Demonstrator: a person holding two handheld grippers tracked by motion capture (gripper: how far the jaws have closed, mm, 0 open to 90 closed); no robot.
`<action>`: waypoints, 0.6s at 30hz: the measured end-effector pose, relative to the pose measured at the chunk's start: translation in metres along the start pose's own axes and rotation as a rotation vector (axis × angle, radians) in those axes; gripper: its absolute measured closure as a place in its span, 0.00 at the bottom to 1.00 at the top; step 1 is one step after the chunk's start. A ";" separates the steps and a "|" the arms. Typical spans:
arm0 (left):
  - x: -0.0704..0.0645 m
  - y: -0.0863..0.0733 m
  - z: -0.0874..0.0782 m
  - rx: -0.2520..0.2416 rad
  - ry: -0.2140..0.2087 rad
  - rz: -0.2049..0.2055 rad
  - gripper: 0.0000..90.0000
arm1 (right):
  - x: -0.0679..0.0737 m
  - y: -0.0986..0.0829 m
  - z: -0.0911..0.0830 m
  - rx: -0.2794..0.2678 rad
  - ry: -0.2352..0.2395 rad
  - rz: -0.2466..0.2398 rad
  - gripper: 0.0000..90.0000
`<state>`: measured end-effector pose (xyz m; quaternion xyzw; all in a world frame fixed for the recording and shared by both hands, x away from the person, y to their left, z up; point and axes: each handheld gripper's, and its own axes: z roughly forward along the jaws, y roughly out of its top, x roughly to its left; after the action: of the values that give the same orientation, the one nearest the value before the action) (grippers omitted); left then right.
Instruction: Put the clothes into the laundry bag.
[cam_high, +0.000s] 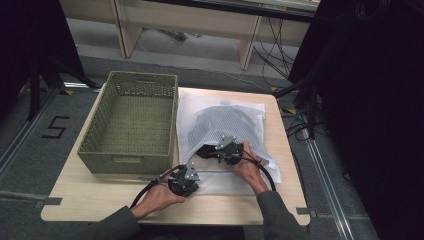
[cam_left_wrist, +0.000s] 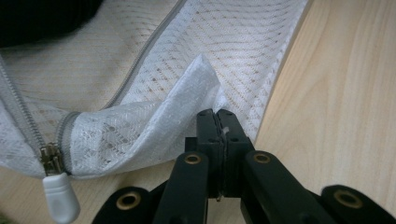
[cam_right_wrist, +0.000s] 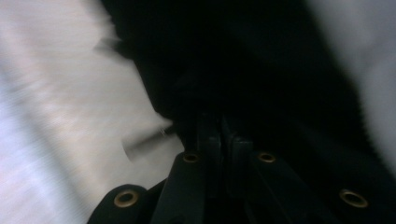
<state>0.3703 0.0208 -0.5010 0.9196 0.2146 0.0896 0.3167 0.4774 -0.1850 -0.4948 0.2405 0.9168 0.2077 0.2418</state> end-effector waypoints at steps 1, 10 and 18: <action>-0.002 0.000 0.001 -0.018 0.000 -0.024 0.99 | -0.004 0.002 0.002 0.002 -0.027 0.006 0.98; -0.002 -0.004 -0.006 0.021 -0.019 0.020 0.98 | -0.028 0.001 0.006 0.011 -0.133 0.141 0.97; -0.005 -0.004 -0.007 -0.009 -0.042 -0.033 0.85 | -0.010 0.002 -0.048 -0.108 0.002 0.132 0.80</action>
<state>0.3620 0.0253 -0.4978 0.9162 0.2224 0.0661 0.3268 0.4597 -0.2013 -0.4525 0.2870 0.8866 0.2725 0.2393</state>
